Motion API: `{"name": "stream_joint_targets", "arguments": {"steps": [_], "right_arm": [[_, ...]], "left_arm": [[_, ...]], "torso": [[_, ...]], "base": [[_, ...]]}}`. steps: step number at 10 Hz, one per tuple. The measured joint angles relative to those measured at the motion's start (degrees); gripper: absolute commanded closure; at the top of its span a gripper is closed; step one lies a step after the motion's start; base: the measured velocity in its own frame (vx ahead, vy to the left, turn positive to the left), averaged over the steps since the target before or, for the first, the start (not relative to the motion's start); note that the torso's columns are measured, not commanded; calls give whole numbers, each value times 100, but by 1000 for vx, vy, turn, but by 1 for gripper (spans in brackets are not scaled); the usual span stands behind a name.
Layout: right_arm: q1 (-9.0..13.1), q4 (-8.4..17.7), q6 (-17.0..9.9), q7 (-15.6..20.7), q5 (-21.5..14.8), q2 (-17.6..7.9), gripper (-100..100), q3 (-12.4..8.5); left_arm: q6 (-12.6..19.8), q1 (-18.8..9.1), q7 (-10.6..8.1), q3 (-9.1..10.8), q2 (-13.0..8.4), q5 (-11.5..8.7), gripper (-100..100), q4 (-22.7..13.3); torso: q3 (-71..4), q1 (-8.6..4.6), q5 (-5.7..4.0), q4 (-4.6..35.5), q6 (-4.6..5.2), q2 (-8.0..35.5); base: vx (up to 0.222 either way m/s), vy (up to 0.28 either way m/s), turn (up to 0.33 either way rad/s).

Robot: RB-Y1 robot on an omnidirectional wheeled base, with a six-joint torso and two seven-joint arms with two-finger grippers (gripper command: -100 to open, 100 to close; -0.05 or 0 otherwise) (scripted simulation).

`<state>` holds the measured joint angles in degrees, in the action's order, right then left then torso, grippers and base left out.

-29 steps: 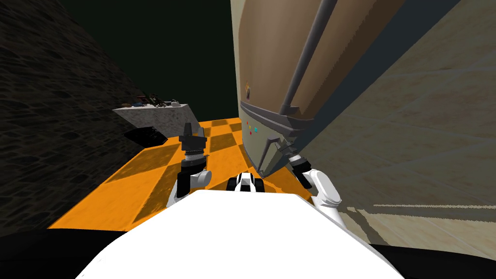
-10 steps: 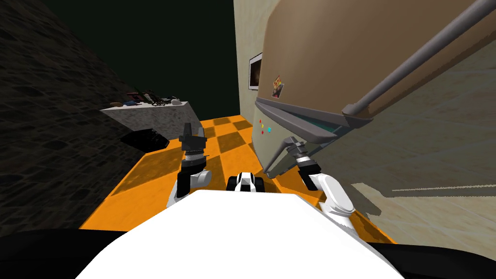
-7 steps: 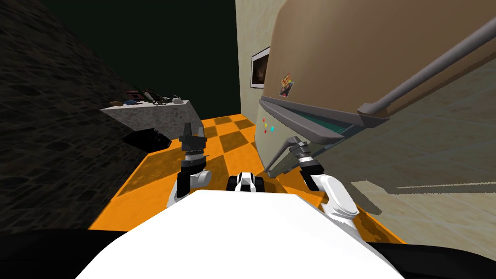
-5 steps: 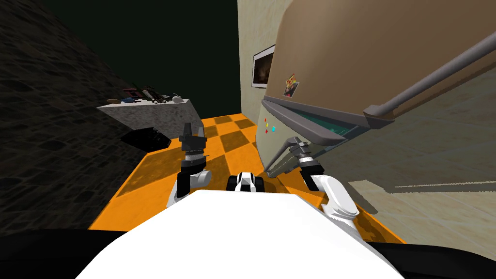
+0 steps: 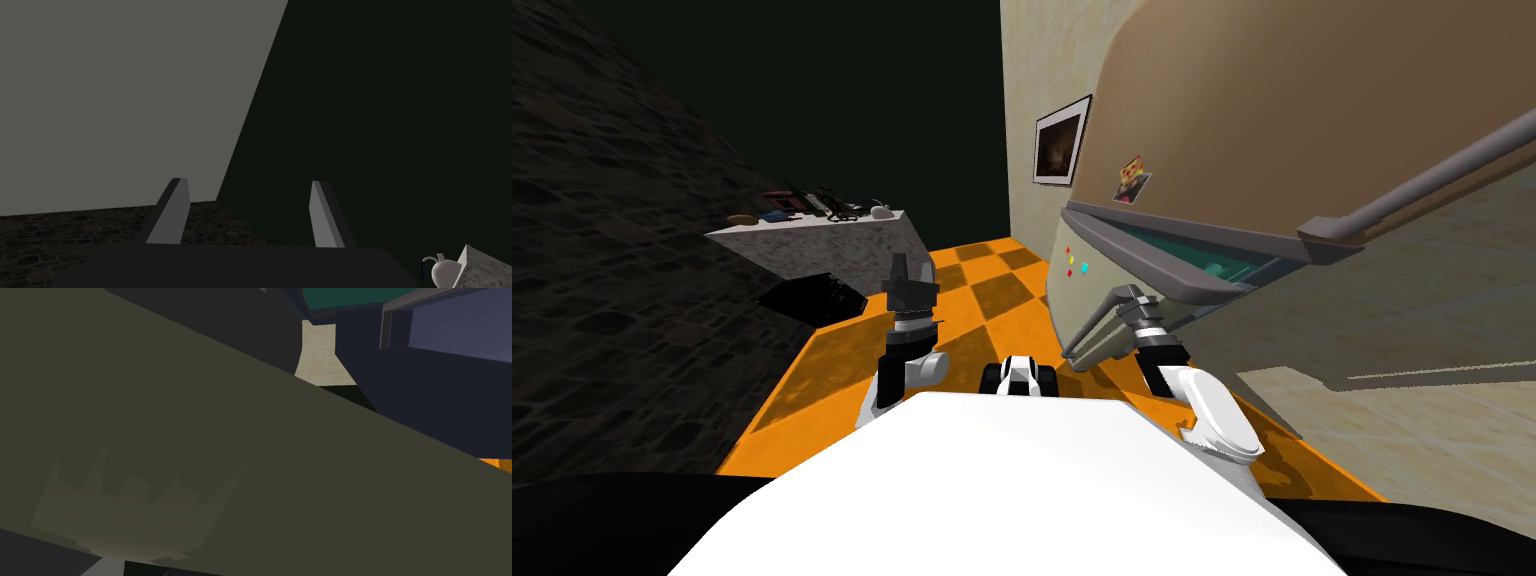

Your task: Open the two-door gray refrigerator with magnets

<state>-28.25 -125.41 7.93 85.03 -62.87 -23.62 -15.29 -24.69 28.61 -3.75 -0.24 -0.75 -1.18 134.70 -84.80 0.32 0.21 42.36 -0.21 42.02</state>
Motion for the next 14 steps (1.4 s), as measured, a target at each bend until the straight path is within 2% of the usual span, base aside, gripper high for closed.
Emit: {"name": "stream_joint_targets", "arguments": {"steps": [3,4,6,7,9,11,14], "right_arm": [[-73,-44,-206,63,-26,115,100,-100],[-128,-63,-263,67,-30,137,100,-107],[-188,-113,-409,104,-54,204,100,-189],[-232,-154,-518,103,-61,197,100,-181],[-262,-174,-655,124,-71,262,100,-298],[-331,-188,-760,122,-70,266,100,-269],[-413,-208,-909,177,-83,367,100,-335]], "left_arm": [[0,1,0,0,0,0,0,0],[0,1,0,1,-1,0,0,0],[0,1,0,0,0,0,0,0],[0,0,0,1,-1,0,0,0],[0,1,0,1,-1,0,0,0],[0,0,0,2,-3,0,0,0],[0,1,0,2,-2,0,0,0]], "torso": [[13,-10,0,5,12,19],[9,-49,1,16,6,18],[0,7,7,3,-3,2],[10,-18,9,13,3,20],[27,9,5,12,22,40],[32,-67,2,24,14,58],[-3,-6,-2,-4,2,-12]], "base": [[75,369,-58],[143,302,-64],[75,347,-54],[74,306,-48],[106,358,-55],[88,154,-29],[128,228,-42]]}}
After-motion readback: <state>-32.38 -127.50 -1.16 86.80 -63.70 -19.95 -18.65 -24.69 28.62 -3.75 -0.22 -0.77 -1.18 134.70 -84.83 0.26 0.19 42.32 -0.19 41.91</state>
